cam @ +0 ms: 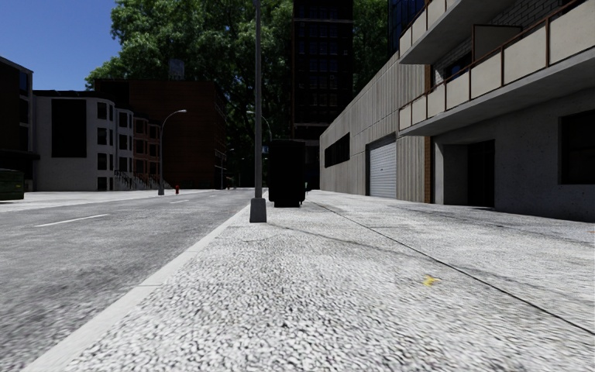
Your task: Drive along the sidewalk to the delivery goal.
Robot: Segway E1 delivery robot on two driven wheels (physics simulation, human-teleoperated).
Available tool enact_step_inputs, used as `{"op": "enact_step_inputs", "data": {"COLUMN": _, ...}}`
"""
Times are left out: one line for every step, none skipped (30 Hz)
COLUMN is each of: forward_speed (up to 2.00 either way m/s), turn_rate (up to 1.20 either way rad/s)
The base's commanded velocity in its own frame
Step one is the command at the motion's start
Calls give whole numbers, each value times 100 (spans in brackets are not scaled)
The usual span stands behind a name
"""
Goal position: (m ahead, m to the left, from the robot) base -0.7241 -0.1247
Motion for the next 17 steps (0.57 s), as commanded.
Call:
{"op": "enact_step_inputs", "data": {"forward_speed": 0, "turn_rate": 0}}
{"op": "enact_step_inputs", "data": {"forward_speed": 0, "turn_rate": 0}}
{"op": "enact_step_inputs", "data": {"forward_speed": 0, "turn_rate": 0}}
{"op": "enact_step_inputs", "data": {"forward_speed": 0, "turn_rate": 0}}
{"op": "enact_step_inputs", "data": {"forward_speed": 0, "turn_rate": 0}}
{"op": "enact_step_inputs", "data": {"forward_speed": 0, "turn_rate": 0}}
{"op": "enact_step_inputs", "data": {"forward_speed": 0, "turn_rate": 0}}
{"op": "enact_step_inputs", "data": {"forward_speed": 0, "turn_rate": 0}}
{"op": "enact_step_inputs", "data": {"forward_speed": 0, "turn_rate": 0}}
{"op": "enact_step_inputs", "data": {"forward_speed": 0, "turn_rate": 0}}
{"op": "enact_step_inputs", "data": {"forward_speed": 0, "turn_rate": 0}}
{"op": "enact_step_inputs", "data": {"forward_speed": 0, "turn_rate": 0}}
{"op": "enact_step_inputs", "data": {"forward_speed": 0, "turn_rate": 0}}
{"op": "enact_step_inputs", "data": {"forward_speed": 0, "turn_rate": 0}}
{"op": "enact_step_inputs", "data": {"forward_speed": 0, "turn_rate": 0}}
{"op": "enact_step_inputs", "data": {"forward_speed": 0, "turn_rate": 0}}
{"op": "enact_step_inputs", "data": {"forward_speed": 0, "turn_rate": 0}}
